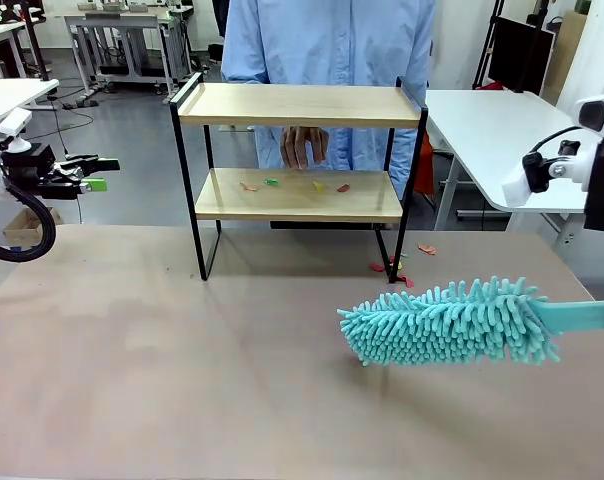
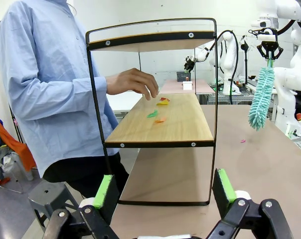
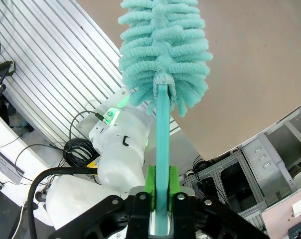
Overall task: Clean the shelf.
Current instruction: Clean the specific section of the Shelf indicated by the human with the Duster.
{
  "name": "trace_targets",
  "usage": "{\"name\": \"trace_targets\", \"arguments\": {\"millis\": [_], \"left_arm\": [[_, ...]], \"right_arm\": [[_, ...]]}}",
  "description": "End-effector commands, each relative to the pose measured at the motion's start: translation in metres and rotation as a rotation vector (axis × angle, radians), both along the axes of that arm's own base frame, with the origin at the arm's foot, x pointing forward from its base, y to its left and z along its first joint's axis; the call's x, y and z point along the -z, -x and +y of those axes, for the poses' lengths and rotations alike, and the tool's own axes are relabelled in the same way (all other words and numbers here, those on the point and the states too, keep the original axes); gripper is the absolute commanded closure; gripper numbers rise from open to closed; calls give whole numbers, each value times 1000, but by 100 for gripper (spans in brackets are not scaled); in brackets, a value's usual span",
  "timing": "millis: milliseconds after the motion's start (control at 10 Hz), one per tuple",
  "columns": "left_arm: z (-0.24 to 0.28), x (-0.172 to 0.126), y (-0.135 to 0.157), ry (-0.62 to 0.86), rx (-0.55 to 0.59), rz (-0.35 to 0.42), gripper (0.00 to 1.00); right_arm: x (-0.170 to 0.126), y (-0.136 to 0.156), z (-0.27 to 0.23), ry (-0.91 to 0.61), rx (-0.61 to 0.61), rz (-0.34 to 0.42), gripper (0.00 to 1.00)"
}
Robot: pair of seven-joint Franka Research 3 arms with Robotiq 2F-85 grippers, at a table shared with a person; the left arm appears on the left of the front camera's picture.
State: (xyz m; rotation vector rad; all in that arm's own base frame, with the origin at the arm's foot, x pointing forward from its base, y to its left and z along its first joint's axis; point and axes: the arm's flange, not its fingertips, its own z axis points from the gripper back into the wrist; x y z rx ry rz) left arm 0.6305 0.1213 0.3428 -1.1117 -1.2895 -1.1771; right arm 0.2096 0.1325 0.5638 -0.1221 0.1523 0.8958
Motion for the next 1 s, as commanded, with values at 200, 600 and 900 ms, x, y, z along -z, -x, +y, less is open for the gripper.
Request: {"name": "trace_targets", "arguments": {"millis": [200, 600, 900], "left_arm": [[0, -3, 1, -4, -3, -4, 0], [0, -3, 1, -4, -3, -4, 0], [0, -3, 1, -4, -3, -4, 0]], "right_arm": [[0, -1, -1, -7, 2, -7, 87], [0, -1, -1, -7, 2, -7, 87], [0, -1, -1, -7, 2, -7, 87]]}}
